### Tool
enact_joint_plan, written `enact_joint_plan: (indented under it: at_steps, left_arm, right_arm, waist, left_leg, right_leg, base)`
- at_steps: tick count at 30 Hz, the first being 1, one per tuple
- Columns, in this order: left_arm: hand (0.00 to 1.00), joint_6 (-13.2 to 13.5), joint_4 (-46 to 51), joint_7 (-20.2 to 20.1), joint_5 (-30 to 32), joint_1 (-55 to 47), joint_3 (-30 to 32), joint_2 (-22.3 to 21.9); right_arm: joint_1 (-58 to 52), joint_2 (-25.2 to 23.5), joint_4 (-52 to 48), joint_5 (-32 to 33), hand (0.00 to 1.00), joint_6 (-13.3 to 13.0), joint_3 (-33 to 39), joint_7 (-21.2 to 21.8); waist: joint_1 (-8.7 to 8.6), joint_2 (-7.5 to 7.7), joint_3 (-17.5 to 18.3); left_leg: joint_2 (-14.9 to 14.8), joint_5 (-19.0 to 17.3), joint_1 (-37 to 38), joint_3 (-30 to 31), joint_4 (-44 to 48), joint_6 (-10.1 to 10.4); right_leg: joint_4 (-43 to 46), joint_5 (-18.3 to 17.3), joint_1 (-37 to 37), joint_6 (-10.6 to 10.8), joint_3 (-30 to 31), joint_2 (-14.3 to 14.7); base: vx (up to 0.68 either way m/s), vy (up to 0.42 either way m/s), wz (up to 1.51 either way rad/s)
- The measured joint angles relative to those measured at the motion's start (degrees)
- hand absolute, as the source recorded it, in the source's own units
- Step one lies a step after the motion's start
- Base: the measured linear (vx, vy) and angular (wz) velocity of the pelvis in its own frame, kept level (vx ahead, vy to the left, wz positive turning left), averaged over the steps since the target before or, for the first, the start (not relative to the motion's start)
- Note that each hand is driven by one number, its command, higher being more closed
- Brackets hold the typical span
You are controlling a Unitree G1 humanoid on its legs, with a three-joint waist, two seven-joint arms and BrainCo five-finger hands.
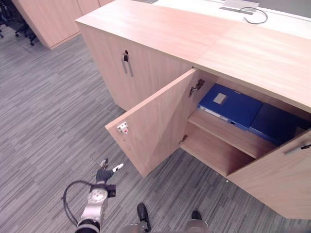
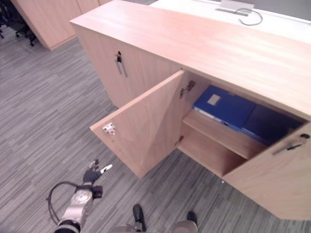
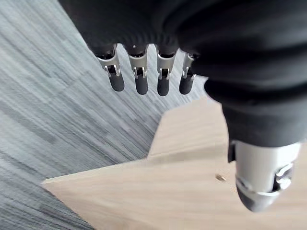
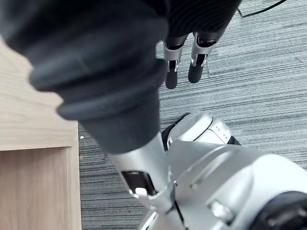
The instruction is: Walk over to the cabinet, pick up the folder, carry it to the office cabinet, place the folder inside the office cabinet, then close the office cabinet door
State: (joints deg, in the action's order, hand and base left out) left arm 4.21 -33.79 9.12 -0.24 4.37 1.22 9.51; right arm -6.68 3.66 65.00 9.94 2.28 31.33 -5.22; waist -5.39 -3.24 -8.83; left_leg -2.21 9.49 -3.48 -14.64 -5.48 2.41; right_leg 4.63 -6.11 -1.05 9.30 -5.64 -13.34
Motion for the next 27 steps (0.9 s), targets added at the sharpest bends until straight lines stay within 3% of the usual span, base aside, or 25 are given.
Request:
enact_joint_plan:
  at_steps: [5,8,11,16,20,23,27]
  left_arm:
    - [0.0,-0.55,0.3,1.96,4.81,4.49,-4.84,1.6]
    - [0.0,-1.23,0.02,2.83,9.32,6.98,-8.01,6.97]
    - [0.0,-2.68,-4.8,3.7,13.26,10.74,-9.64,9.68]
    - [0.0,-5.28,-8.93,3.89,14.5,15.91,-12.33,13.28]
    - [0.0,-5.33,-8.08,4.45,14.72,15.92,-16.82,13.26]
    - [0.0,-5.17,-3.1,3.88,14.71,14.23,-23.91,13.71]
    - [0.0,-1.48,4.36,-1.85,11.17,9.2,-31.91,14.89]
  right_arm:
    - [-0.21,-0.16,-0.01,-0.02,0.0,0.37,-0.16,0.04]
    - [-0.23,-0.34,0.0,-0.09,0.0,0.39,-0.09,0.04]
    - [0.06,-0.33,0.05,-0.11,0.0,0.39,-0.03,0.04]
    - [1.1,-0.32,0.3,-0.1,0.0,0.38,-0.03,0.03]
    - [0.65,-0.36,0.43,-0.1,0.0,0.4,0.05,0.01]
    - [0.46,-0.4,0.39,-0.16,0.0,0.44,0.08,0.02]
    - [0.63,-0.48,0.4,-2.39,0.0,0.5,0.05,0.08]
  waist:
    - [-0.43,0.62,0.27]
    - [-0.4,0.75,0.34]
    - [0.08,0.87,0.37]
    - [0.16,1.89,0.27]
    - [0.72,2.16,0.28]
    - [2.31,2.44,0.22]
    - [2.83,2.96,0.24]
  left_leg:
    - [-0.7,-0.91,2.28,-2.43,0.01,1.29]
    - [-1.78,-0.95,2.99,-3.42,0.03,1.46]
    - [-2.22,-1.03,4.03,-3.81,0.04,1.59]
    - [-2.46,-0.91,4.34,-4.62,0.02,1.77]
    - [-2.09,-0.84,4.48,-4.54,0.0,1.8]
    - [-1.6,-0.89,4.32,-4.21,0.0,1.88]
    - [-0.7,-1.05,4.31,-4.28,-0.01,1.48]
  right_leg:
    - [0.04,1.33,0.39,-0.69,2.82,0.67]
    - [0.3,1.82,0.77,-0.63,2.98,1.71]
    - [0.77,1.83,1.41,-0.65,3.02,2.36]
    - [0.99,1.95,1.06,-0.82,4.31,2.36]
    - [1.29,1.97,0.9,-0.83,4.36,1.96]
    - [1.3,1.63,0.88,-0.85,4.32,1.48]
    - [1.24,1.43,0.89,-0.51,4.83,0.71]
  base:
    - [0.04,-0.012,-0.27]
    - [0.08,-0.043,-0.12]
    - [0.07,-0.031,-0.06]
    - [-0.03,0.002,-0.09]
    - [-0.07,0.019,-0.01]
    - [-0.07,0.03,0.05]
    - [-0.05,0.04,-0.01]
